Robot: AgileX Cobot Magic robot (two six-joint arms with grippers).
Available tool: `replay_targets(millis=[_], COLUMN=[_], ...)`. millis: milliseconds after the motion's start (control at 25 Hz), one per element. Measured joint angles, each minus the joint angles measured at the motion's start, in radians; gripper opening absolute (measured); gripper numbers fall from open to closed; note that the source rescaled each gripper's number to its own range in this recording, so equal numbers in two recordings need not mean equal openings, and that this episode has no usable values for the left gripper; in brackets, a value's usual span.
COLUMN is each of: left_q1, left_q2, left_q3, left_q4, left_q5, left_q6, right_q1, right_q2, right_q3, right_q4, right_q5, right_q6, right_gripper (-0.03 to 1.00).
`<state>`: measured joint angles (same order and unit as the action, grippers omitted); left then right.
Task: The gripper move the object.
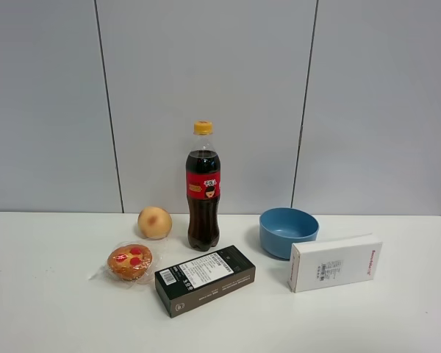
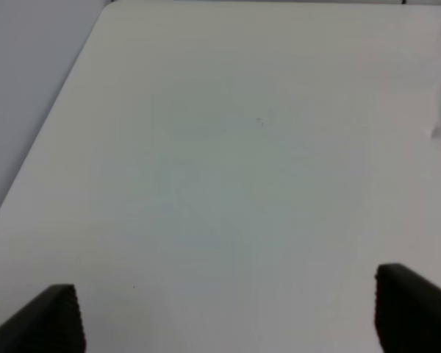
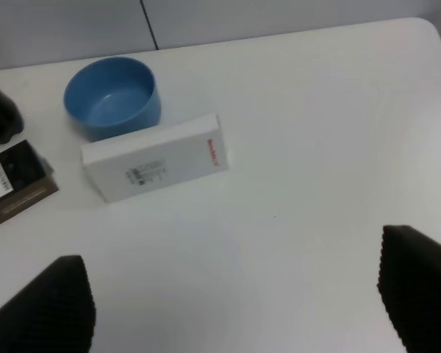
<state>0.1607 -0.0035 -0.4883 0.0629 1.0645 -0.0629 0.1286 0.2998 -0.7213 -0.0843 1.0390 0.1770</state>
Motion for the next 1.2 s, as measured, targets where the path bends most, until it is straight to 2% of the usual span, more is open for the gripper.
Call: replay_targets(millis=[120, 240, 400, 600, 800, 960, 1200], left_q1=[0.0, 0.0, 0.0, 0.0, 0.0, 0.0, 0.0], left_q2=[0.0, 0.0, 0.0, 0.0, 0.0, 0.0, 0.0], left_q3=[0.0, 0.0, 0.0, 0.0, 0.0, 0.0, 0.0], left_q4=[0.0, 0.0, 0.0, 0.0, 0.0, 0.0, 0.0], left_q5=[0.0, 0.0, 0.0, 0.0, 0.0, 0.0, 0.0], left_q6=[0.0, 0.0, 0.0, 0.0, 0.0, 0.0, 0.0], right_q1=[0.0, 0.0, -0.001, -0.055, -0.094, -0.094, -0.101], right_q2=[-0.082, -0.124, -0.159, -0.28, -0.301, -0.301, -0.301], right_q3=[0.092, 0.123, 0.126, 0.179, 0.185, 0.206, 0.206], right_q4=[0.046, 0.064, 0.066, 0.073, 0.095, 0.094, 0.071], right_q5=[0.004, 0.065, 0.163, 0.182, 0.129, 0.026, 0.013], right_q6=[-0.087, -0.148, -0.166, -0.177, -0.171, -0.156, -0.117], right_gripper=[0.84, 0.84, 0.84, 0.84, 0.84, 0.84, 0.84])
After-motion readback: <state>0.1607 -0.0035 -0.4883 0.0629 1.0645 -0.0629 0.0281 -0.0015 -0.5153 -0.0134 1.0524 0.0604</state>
